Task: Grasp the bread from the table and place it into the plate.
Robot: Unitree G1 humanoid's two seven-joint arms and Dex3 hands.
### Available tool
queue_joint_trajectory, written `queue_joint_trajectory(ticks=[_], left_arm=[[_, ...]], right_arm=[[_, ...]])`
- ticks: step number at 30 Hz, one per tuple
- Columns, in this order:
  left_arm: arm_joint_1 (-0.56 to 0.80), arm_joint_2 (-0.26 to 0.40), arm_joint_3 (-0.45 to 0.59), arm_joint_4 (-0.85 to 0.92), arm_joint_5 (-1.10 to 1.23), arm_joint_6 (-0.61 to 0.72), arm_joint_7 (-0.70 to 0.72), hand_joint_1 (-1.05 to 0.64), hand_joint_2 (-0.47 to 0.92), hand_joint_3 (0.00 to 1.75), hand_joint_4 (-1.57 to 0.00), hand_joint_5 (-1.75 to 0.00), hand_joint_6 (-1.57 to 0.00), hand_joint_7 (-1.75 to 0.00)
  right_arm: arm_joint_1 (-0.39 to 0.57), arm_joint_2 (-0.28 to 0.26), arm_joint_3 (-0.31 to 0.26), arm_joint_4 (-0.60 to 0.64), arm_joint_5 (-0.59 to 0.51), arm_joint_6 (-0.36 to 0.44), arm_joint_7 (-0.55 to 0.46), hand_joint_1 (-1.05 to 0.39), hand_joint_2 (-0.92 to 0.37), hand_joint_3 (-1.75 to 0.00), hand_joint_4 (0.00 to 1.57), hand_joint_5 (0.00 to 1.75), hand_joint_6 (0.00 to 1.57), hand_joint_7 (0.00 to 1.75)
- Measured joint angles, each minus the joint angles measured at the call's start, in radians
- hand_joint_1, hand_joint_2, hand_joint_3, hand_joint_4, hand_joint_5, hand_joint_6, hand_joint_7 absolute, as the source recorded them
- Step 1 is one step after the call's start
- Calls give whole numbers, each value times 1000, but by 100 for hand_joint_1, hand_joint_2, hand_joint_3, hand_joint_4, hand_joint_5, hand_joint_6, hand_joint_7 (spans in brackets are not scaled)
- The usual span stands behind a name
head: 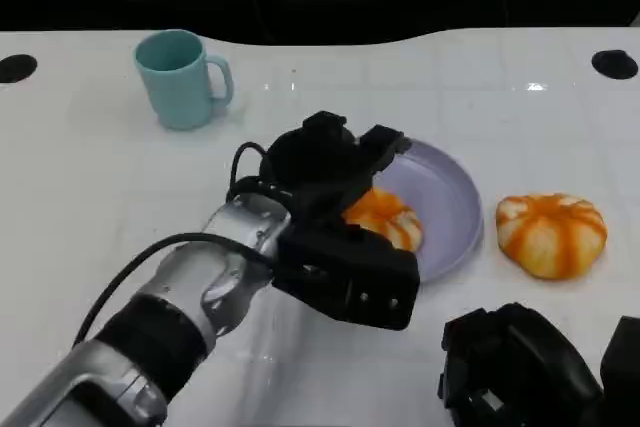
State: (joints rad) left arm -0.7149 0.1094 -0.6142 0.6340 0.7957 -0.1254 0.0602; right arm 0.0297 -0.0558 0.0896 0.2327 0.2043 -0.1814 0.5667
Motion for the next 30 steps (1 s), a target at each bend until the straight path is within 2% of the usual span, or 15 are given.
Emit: queue_joint_trajectory(ticks=[3,9,11,15,19,23,27,30], left_arm=[[49,10,49,-37,-73,-50,-1,-88,92,46,-5,-111,-9,-63],[138,18,155,-90,-242,-180,-5,-79,92,39,-29,-118,-30,-74],[171,18,189,-102,-315,-224,-24,-76,92,36,-34,-135,-32,-95],[251,20,255,-142,-467,-296,-117,-72,92,23,-52,-146,-42,-118],[319,25,305,-163,-563,-397,-151,-69,92,13,-58,-156,-48,-133],[376,16,350,-183,-711,-434,-252,-72,92,18,-62,-171,-51,-153],[424,11,375,-212,-824,-444,-363,-78,92,22,-65,-174,-58,-162],[463,8,389,-249,-932,-415,-463,-79,92,19,-76,-175,-67,-161]], right_arm=[[0,0,0,0,0,-1,0,-105,-6,-133,154,129,157,97],[0,0,1,1,0,-5,3,-105,-7,-132,154,128,157,98],[1,0,1,1,0,-5,4,-105,-7,-131,154,128,157,98],[3,1,2,-1,0,-2,2,-105,-7,-132,154,129,157,99],[4,1,3,-4,0,0,-3,-105,-4,-136,153,130,157,101],[4,1,3,-6,0,3,-4,-105,-2,-138,153,131,157,100],[4,0,3,-6,1,5,-4,-105,-2,-138,153,131,157,100],[4,-1,3,-7,1,8,-4,-105,-2,-137,153,131,157,100]])
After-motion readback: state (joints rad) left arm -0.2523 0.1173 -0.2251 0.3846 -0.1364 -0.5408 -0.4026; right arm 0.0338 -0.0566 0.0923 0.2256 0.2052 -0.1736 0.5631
